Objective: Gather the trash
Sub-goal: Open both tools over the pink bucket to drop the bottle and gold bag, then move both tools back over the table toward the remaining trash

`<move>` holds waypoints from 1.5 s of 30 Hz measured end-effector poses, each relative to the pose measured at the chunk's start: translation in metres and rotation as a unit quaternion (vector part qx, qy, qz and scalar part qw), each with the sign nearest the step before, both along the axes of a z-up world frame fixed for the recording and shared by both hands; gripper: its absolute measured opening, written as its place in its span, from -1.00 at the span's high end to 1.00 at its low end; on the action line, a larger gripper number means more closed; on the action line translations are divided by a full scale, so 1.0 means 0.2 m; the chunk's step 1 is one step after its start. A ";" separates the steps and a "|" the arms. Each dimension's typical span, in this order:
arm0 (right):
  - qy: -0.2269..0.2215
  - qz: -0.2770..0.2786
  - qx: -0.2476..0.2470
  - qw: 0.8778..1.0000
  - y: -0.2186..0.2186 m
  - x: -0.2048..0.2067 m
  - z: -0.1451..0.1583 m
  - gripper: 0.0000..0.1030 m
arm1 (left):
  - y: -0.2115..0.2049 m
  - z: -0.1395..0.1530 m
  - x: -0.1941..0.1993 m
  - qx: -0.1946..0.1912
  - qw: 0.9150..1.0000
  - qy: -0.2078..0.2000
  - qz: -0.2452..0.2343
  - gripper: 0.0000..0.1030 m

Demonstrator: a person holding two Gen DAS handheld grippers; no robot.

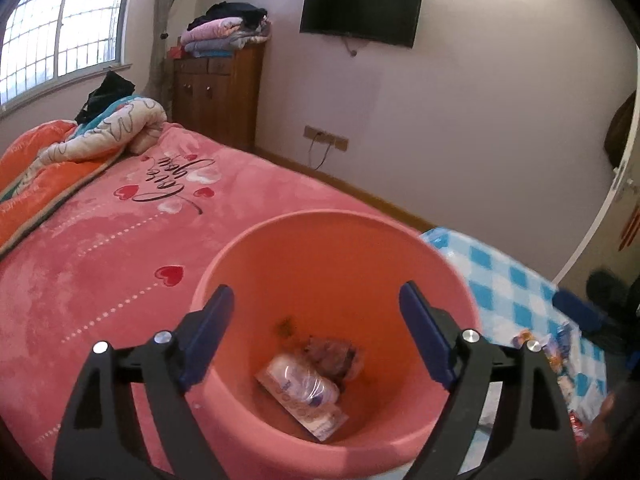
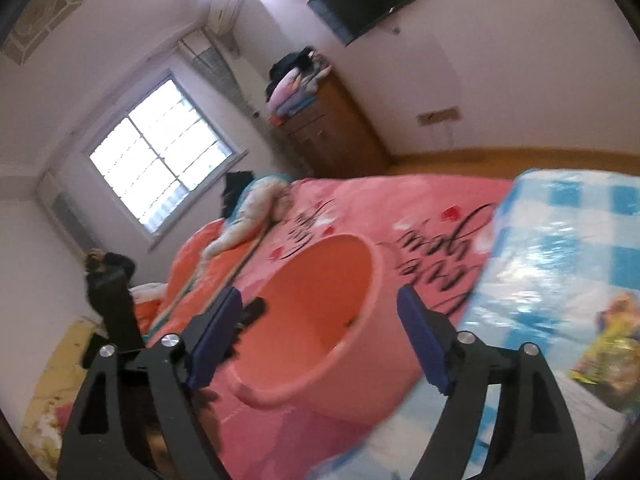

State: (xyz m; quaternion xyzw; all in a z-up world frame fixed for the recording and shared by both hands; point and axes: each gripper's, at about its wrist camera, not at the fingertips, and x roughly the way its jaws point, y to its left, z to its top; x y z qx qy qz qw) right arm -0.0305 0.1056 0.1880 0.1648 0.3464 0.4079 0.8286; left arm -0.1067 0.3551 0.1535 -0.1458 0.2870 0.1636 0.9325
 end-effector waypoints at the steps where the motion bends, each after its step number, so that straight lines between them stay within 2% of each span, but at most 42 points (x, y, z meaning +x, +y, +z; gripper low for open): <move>1: -0.010 -0.017 -0.011 1.000 -0.05 -0.03 0.00 -0.74 | -0.01 0.00 -0.01 0.000 1.000 -0.007 -0.003 -0.71; 5: -0.034 -0.051 -0.045 0.997 -0.20 -0.13 -0.06 -0.75 | -0.13 0.05 -0.06 0.023 0.999 -0.035 -0.024 -0.74; 8: -0.043 -0.070 -0.066 0.994 -0.29 -0.20 -0.12 -0.75 | -0.22 0.06 -0.08 0.025 0.997 -0.052 -0.044 -0.78; 12: -0.049 -0.099 -0.087 0.990 -0.43 -0.28 -0.20 -0.75 | -0.32 0.05 -0.10 0.000 0.993 -0.078 -0.091 -0.78; 15: -0.051 -0.120 -0.101 0.986 -0.52 -0.32 -0.25 -0.75 | -0.39 0.02 -0.11 -0.023 0.989 -0.097 -0.105 -0.78; 20: -0.043 -0.152 -0.103 0.982 -0.66 -0.36 -0.32 -0.76 | -0.50 0.00 -0.11 -0.035 0.986 -0.112 -0.121 -0.78; 22: -0.041 -0.164 -0.102 0.980 -0.72 -0.37 -0.33 -0.83 | -0.55 -0.02 -0.10 -0.032 0.986 -0.103 -0.126 -0.78; 27: -0.028 -0.191 -0.093 0.977 -0.86 -0.38 -0.38 -0.83 | -0.66 -0.06 -0.05 -0.021 0.989 -0.061 -0.136 -0.78; 28: -0.027 -0.195 -0.092 0.976 -0.88 -0.38 -0.39 -0.83 | -0.68 -0.08 -0.03 -0.023 0.989 -0.044 -0.138 -0.78; 32: -0.018 -0.213 -0.088 0.973 -0.97 -0.38 -0.42 -0.83 | -0.70 -0.15 0.01 -0.052 0.987 -0.016 -0.149 -0.78; 36: -0.020 -0.228 -0.087 0.970 -1.04 -0.39 -0.43 -0.85 | -0.78 -0.18 0.01 -0.045 0.985 -0.015 -0.166 -0.78; 41: -0.011 -0.248 -0.078 0.966 -1.14 -0.38 -0.46 -0.87 | -0.92 -0.19 0.03 -0.010 0.981 -0.004 -0.195 -0.78; 45: -0.008 -0.255 -0.067 0.965 -1.21 -0.38 -0.48 -0.87 | -1.00 -0.23 0.04 -0.016 0.976 0.003 -0.218 -0.78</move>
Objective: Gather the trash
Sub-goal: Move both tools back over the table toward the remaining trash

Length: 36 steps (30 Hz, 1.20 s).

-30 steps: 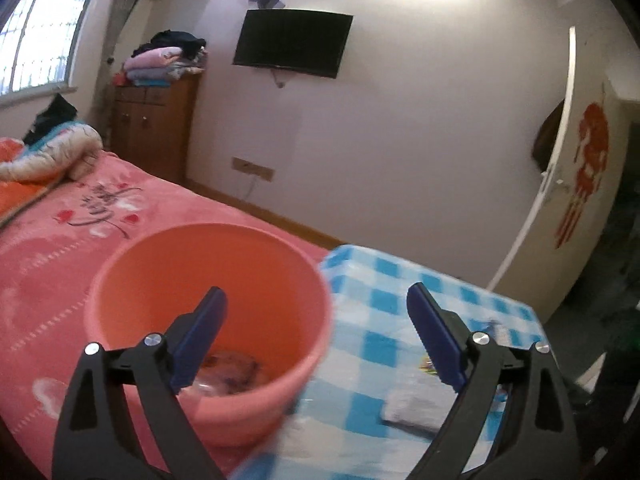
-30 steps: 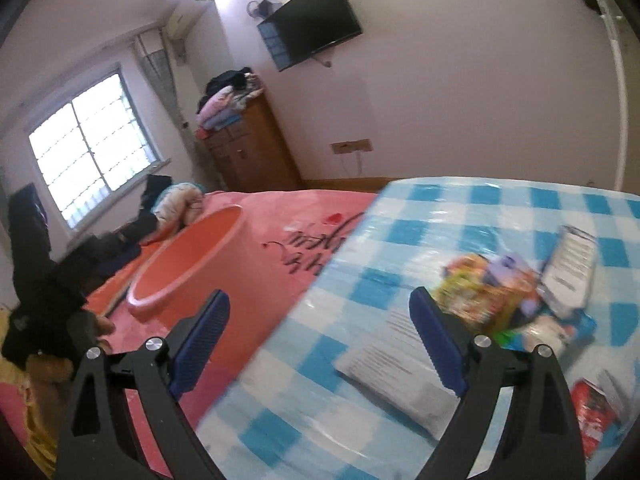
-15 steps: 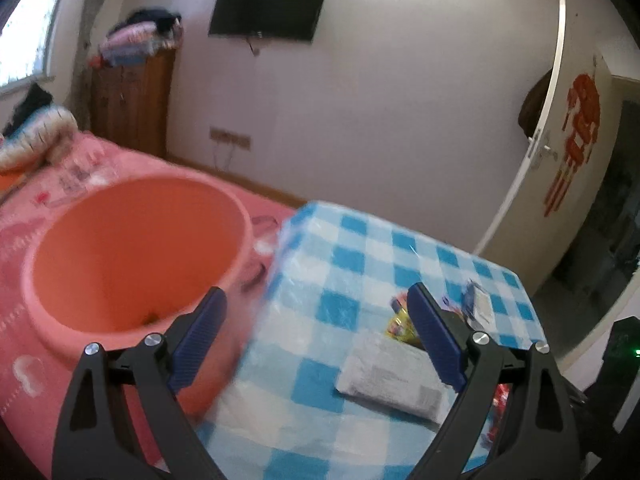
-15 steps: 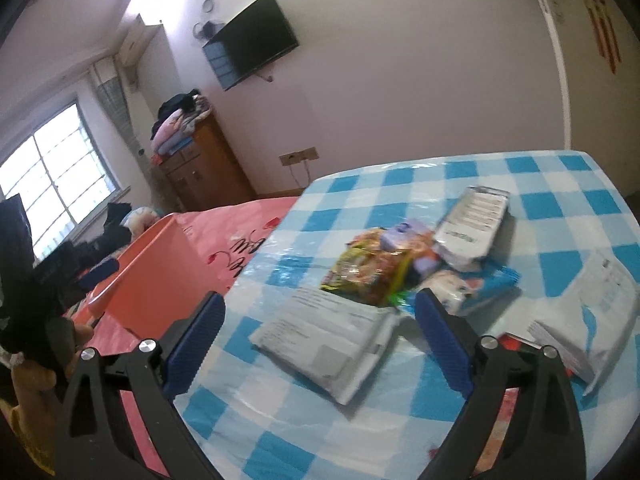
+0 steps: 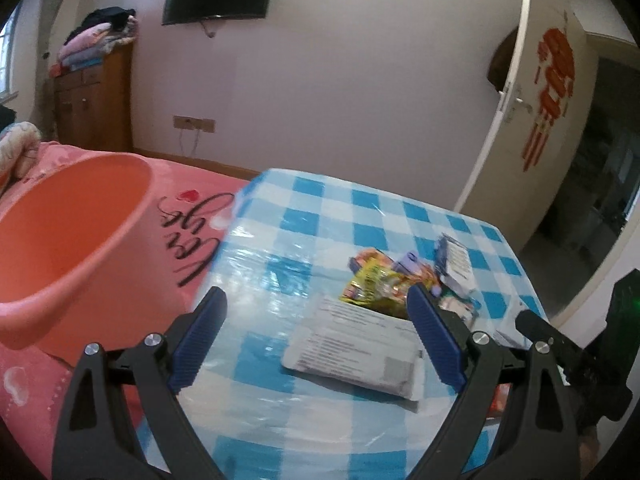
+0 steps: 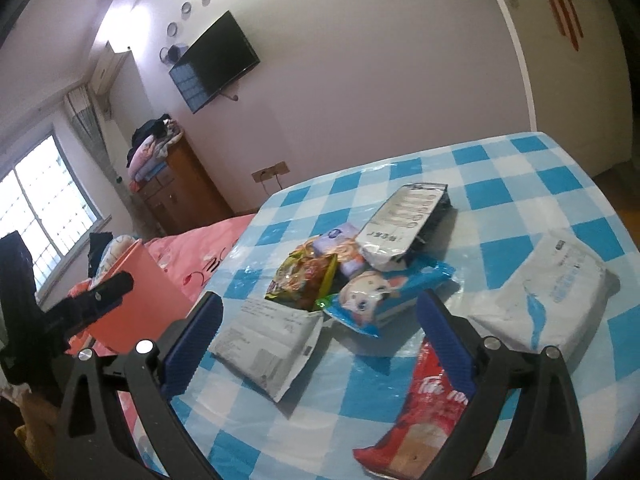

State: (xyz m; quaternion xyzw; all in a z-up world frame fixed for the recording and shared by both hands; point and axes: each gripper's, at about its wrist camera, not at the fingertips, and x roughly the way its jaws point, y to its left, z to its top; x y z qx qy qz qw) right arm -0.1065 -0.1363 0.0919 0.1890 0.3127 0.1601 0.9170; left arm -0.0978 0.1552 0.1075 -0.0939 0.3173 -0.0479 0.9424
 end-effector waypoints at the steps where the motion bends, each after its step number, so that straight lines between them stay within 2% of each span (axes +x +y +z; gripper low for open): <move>1: -0.001 -0.003 0.001 1.000 -0.02 0.00 0.00 -0.87 | -0.02 -0.01 0.01 0.000 1.000 0.004 -0.004 -0.78; 12: -0.012 -0.010 0.028 0.999 -0.17 -0.02 -0.03 -0.90 | -0.20 -0.13 0.06 0.013 0.999 0.041 -0.031 -0.78; 18: 0.005 -0.014 0.055 0.998 -0.24 -0.01 -0.06 -0.91 | -0.30 -0.17 0.08 0.027 0.997 0.053 -0.047 -0.78; 24: 0.012 -0.028 0.056 0.998 -0.30 -0.02 -0.07 -0.91 | -0.40 -0.20 0.10 0.047 0.994 0.069 -0.066 -0.78; 29: 0.040 -0.068 0.072 0.994 -0.42 -0.02 -0.09 -0.91 | -0.51 -0.19 0.15 0.062 0.991 0.076 -0.092 -0.78; 36: 0.071 -0.142 0.069 0.985 -0.58 -0.05 -0.12 -0.91 | -0.76 -0.14 0.29 0.101 0.978 0.087 -0.159 -0.78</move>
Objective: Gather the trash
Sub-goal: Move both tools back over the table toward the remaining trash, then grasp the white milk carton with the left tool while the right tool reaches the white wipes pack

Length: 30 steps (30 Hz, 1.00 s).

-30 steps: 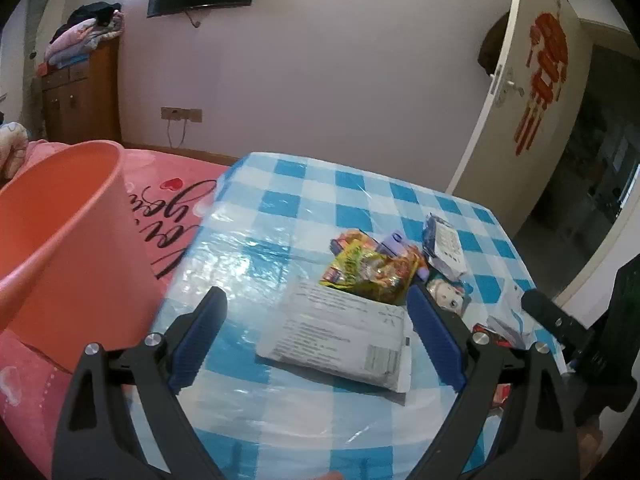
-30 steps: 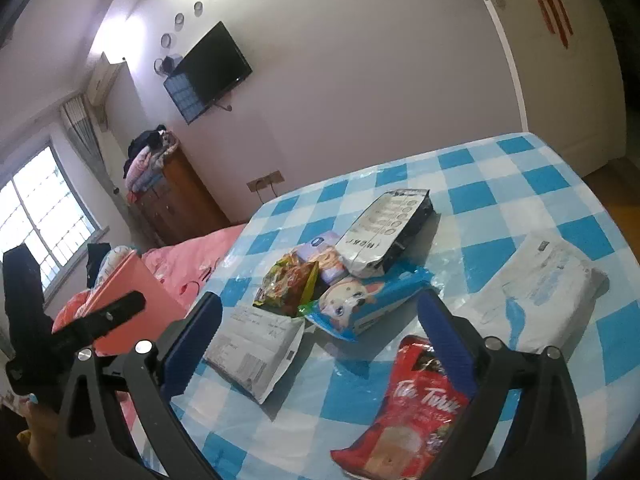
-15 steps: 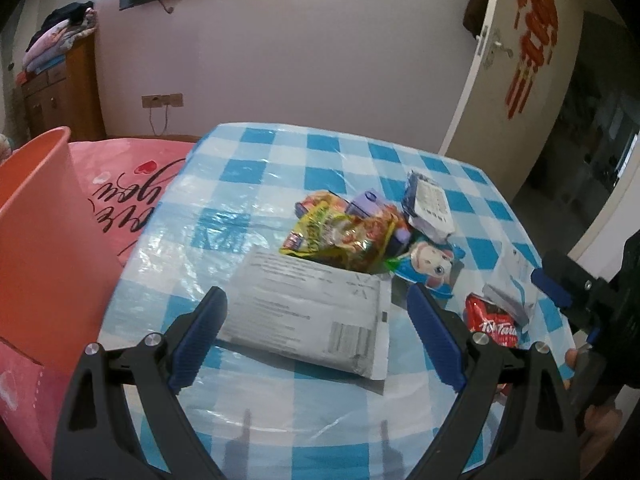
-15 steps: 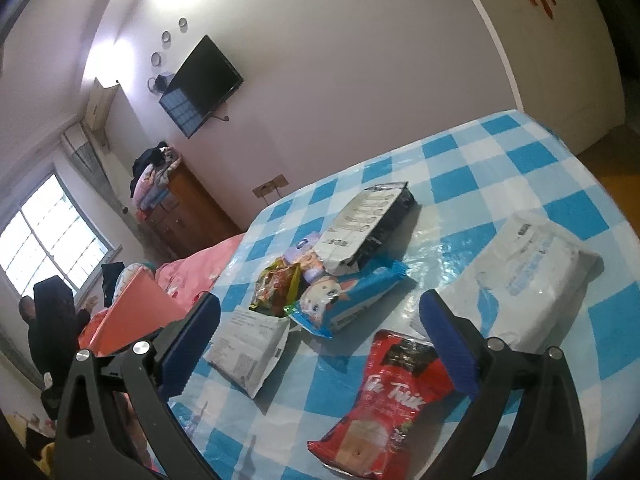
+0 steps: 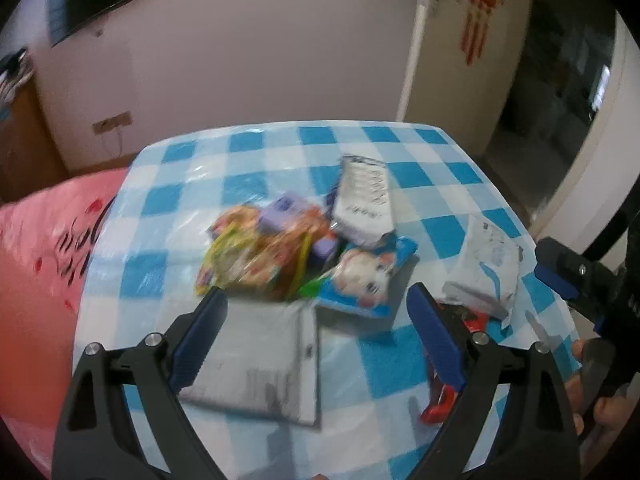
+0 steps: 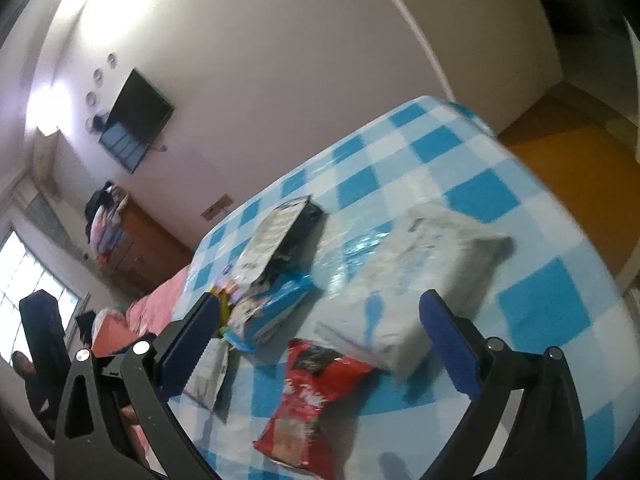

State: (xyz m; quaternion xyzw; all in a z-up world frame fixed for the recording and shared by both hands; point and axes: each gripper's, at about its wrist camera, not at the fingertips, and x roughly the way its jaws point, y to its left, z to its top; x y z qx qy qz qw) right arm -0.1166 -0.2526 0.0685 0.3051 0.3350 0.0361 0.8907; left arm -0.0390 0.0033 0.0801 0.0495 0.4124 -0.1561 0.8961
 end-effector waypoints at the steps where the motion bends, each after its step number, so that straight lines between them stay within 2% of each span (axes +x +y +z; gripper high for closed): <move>1: 0.014 -0.012 -0.017 1.000 -0.01 0.01 -0.01 -0.91 | -0.04 0.00 0.04 0.008 1.000 0.006 -0.011 -0.78; 7: 0.062 -0.028 0.001 0.998 -0.08 0.04 -0.13 -0.91 | -0.24 -0.04 0.26 0.033 0.998 0.037 -0.049 -0.78; 12: 0.071 -0.021 -0.003 0.997 -0.07 0.07 -0.17 -0.90 | -0.36 -0.09 0.43 0.058 0.995 0.059 -0.062 -0.78; 18: 0.086 -0.015 -0.008 0.996 -0.05 0.12 -0.21 -0.91 | -0.45 -0.12 0.55 0.085 0.992 0.065 -0.069 -0.78; 22: 0.086 -0.010 -0.031 0.996 -0.02 0.15 -0.20 -0.91 | -0.48 -0.17 0.61 0.095 0.990 0.080 -0.072 -0.77; 24: 0.088 -0.007 -0.043 0.995 -0.01 0.17 -0.20 -0.91 | -0.48 -0.20 0.64 0.100 0.989 0.086 -0.071 -0.72; 26: 0.091 0.001 -0.061 0.994 0.01 0.20 -0.20 -0.91 | -0.48 -0.23 0.67 0.099 0.988 0.094 -0.068 -0.55; 28: 0.097 0.014 -0.087 0.991 0.04 0.24 -0.20 -0.91 | -0.48 -0.26 0.69 0.094 0.988 0.103 -0.063 -0.52; 30: 0.103 0.022 -0.109 0.988 0.06 0.27 -0.20 -0.92 | -0.48 -0.28 0.71 0.092 0.988 0.108 -0.058 -0.37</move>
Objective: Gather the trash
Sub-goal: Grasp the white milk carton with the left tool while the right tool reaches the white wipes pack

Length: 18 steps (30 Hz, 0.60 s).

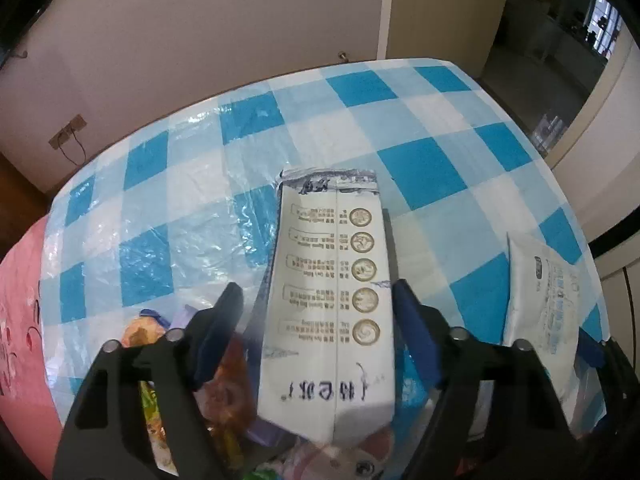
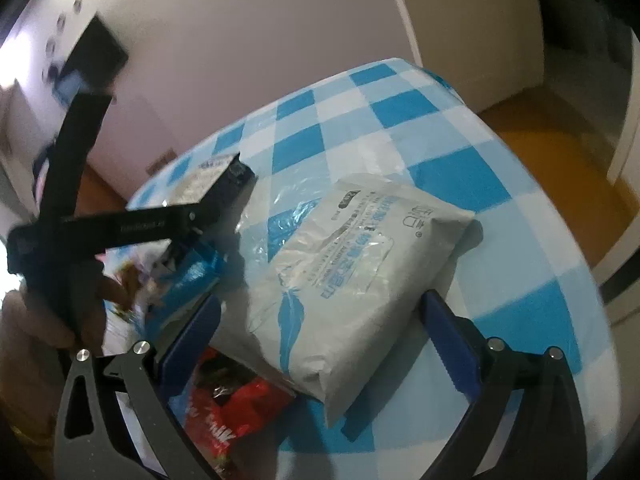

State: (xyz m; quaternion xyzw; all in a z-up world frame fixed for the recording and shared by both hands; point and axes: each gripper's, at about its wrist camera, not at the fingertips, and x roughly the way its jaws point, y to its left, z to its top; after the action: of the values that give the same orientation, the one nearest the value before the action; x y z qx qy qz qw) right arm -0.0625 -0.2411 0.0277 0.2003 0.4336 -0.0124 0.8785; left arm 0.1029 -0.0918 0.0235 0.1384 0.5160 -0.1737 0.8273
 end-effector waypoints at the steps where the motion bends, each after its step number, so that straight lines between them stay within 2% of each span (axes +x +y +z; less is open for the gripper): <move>1: 0.001 0.004 -0.006 1.000 0.01 0.01 0.00 -0.93 | 0.00 -0.01 0.00 -0.002 1.000 0.002 0.002 -0.27; 6: 0.004 0.008 -0.013 1.000 0.01 0.05 -0.01 -0.93 | 0.02 -0.01 0.00 -0.022 1.000 -0.003 0.018 -0.26; 13: 0.018 0.000 -0.011 1.000 0.00 0.10 0.00 -0.93 | 0.10 0.10 -0.07 -0.064 0.997 -0.033 0.038 -0.25; 15: 0.026 -0.003 -0.020 0.999 0.01 0.12 0.00 -0.93 | 0.13 0.15 -0.10 -0.077 0.995 -0.044 0.040 -0.25; 18: 0.042 -0.001 -0.060 0.997 0.07 0.15 -0.01 -0.93 | 0.18 0.21 -0.14 -0.095 0.993 -0.051 0.043 -0.25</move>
State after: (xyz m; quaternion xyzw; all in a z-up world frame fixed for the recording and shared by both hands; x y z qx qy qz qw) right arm -0.0315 -0.2276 0.0262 0.1469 0.4685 -0.0481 0.8698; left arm 0.0743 -0.0565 0.0646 0.0455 0.4598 -0.1790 0.8686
